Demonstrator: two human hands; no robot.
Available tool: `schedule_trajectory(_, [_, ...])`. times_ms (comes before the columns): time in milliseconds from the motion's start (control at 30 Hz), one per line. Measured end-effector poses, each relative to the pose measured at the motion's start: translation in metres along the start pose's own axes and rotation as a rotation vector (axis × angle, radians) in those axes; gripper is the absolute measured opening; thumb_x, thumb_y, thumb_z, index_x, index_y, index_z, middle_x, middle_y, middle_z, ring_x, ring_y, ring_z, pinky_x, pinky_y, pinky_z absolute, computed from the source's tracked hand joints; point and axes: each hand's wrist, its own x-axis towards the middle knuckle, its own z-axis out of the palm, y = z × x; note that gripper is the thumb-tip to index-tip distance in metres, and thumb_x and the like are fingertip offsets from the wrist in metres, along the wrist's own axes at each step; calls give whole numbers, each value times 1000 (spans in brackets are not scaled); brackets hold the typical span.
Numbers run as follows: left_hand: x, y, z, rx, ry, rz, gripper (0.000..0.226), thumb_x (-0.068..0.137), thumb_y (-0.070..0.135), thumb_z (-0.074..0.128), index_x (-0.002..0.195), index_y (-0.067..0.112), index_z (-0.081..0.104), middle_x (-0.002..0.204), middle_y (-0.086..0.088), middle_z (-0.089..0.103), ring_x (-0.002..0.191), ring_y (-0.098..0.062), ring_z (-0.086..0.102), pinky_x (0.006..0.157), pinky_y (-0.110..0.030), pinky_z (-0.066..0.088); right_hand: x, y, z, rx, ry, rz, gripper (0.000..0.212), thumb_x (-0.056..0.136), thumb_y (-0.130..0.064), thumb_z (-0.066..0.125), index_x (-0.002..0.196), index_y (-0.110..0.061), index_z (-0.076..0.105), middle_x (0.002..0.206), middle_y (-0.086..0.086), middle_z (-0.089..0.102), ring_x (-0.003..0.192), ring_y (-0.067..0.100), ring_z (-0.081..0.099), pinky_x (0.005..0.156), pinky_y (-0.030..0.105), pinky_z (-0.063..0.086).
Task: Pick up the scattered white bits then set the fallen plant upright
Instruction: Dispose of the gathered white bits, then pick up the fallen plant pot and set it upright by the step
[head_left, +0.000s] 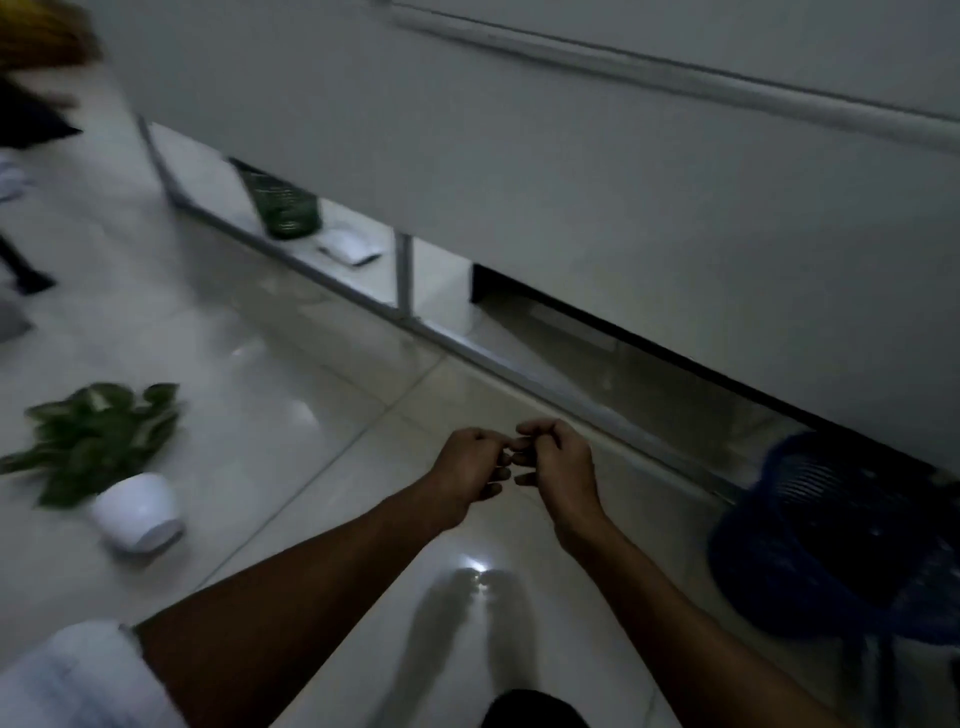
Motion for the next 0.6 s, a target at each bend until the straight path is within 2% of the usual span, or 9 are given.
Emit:
schedule_trajectory(67, [-3,-16,-54,-26,75,-21,35,97,7,42,64,16,44,58,3,51,56,-8,45,36,-10,40,-14,3,46,-47,-151,9,28,98,-6,36,100,-12,64,87,6,71,77,19,68,62,29,54])
schedule_trajectory(100, [-7,-22,-74,-40,112,-43,34,97,8,42,64,16,45,63,3,49,56,-8,46,40,-13,42,-21,3,65,-86,-220,15,28,97,-6,37,100,-11,64,88,6,71,75,18,67,61,29,54])
schedule_trajectory(267, [-20,-83,-203,-158,316,-71,26,95,12,47,69,17,50,69,0,52,59,-13,51,54,-23,43,-64,3,191,-287,-570,31,29,94,-3,37,107,-3,62,92,12,66,76,23,61,64,35,49])
schedule_trajectory(367, [-30,-115,-264,-256,413,-124,21,94,14,48,73,18,51,72,1,53,60,-14,51,55,-25,42,-85,5,252,-392,-700,36,29,95,-5,38,111,-2,62,93,11,64,78,23,59,65,34,49])
schedule_trajectory(500, [-36,-142,-323,-384,497,-211,14,90,12,49,77,16,51,68,-1,48,55,-16,44,52,-22,33,-96,9,317,-478,-775,41,30,94,-6,39,111,-2,63,93,12,61,77,23,54,68,35,46])
schedule_trajectory(567, [-33,-154,-356,-404,564,-194,9,89,10,49,93,10,57,70,-4,51,54,-17,46,52,-22,35,-96,13,354,-532,-796,11,31,93,-6,39,111,-4,64,94,12,62,78,24,55,69,35,47])
schedule_trajectory(600, [-28,-160,-369,-415,596,-189,17,88,9,48,102,7,58,71,-6,53,55,-17,47,51,-22,35,-94,16,369,-558,-802,-6,32,92,-7,39,111,-5,64,95,11,63,79,24,56,70,36,49])
